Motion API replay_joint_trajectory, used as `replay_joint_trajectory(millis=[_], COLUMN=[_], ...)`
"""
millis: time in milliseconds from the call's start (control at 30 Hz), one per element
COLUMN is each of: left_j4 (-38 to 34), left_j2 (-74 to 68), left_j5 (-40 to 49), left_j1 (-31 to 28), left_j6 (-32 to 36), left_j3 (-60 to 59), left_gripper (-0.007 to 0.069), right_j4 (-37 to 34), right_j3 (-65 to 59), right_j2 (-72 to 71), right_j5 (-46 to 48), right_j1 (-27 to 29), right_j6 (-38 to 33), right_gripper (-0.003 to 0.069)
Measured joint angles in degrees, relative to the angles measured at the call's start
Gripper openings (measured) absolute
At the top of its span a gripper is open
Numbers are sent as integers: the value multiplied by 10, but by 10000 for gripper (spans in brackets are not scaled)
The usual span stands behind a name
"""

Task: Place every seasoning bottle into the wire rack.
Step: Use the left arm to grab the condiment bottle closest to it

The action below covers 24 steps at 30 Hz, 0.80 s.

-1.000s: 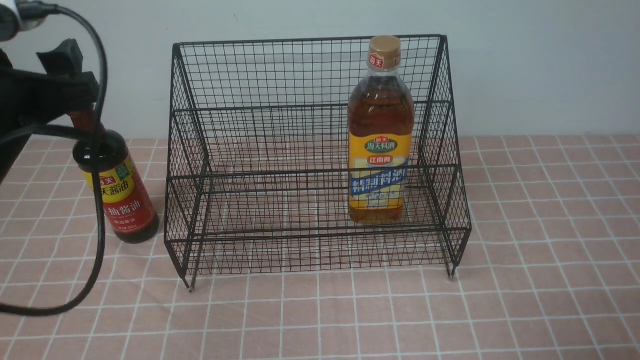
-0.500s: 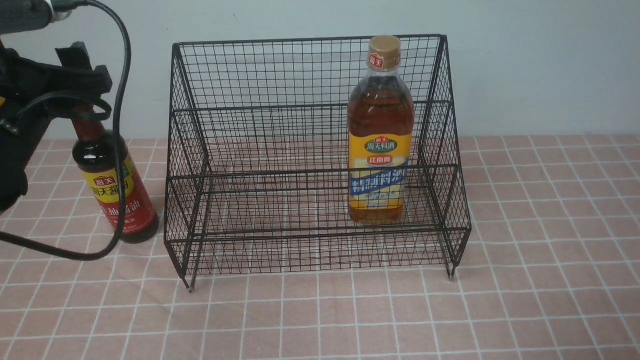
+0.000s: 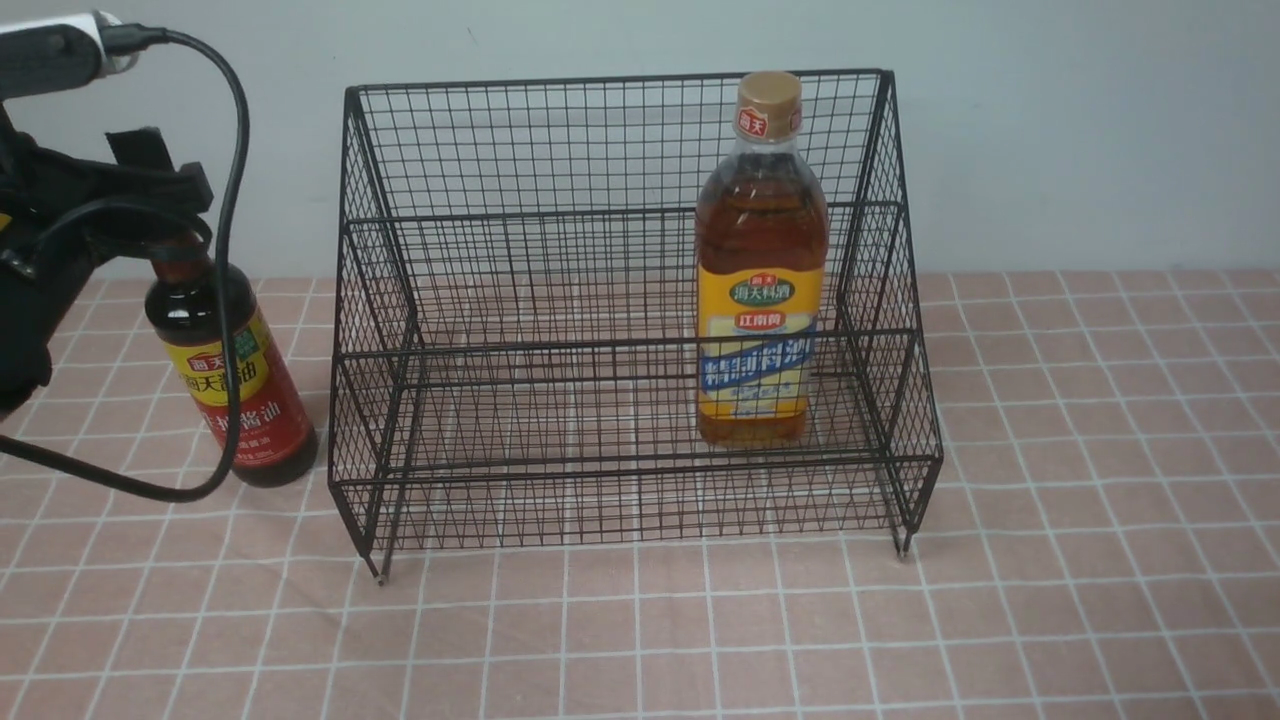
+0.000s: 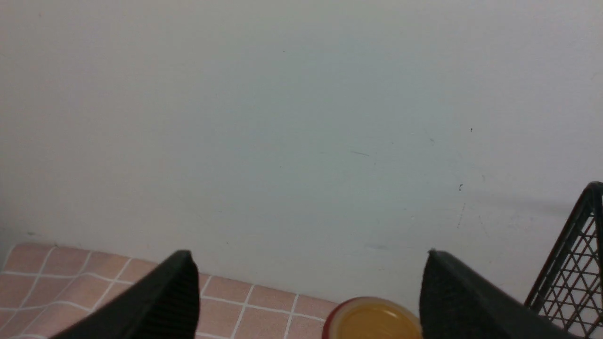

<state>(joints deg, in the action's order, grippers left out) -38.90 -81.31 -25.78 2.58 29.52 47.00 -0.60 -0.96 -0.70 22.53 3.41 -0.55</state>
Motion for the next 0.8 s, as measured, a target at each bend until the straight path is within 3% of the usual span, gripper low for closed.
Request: replay_joint_trajectory(millis=[800], left_j4=[27], left_j2=[-78], left_j5=[15], left_j1=[0], left_j6=[0], left_j3=[30], left_gripper=[574], right_j4=[0], right_j3=[0], right_j2=[0], right_j5=[0], right_j1=[0], right_j6=[0], right_gripper=[-10])
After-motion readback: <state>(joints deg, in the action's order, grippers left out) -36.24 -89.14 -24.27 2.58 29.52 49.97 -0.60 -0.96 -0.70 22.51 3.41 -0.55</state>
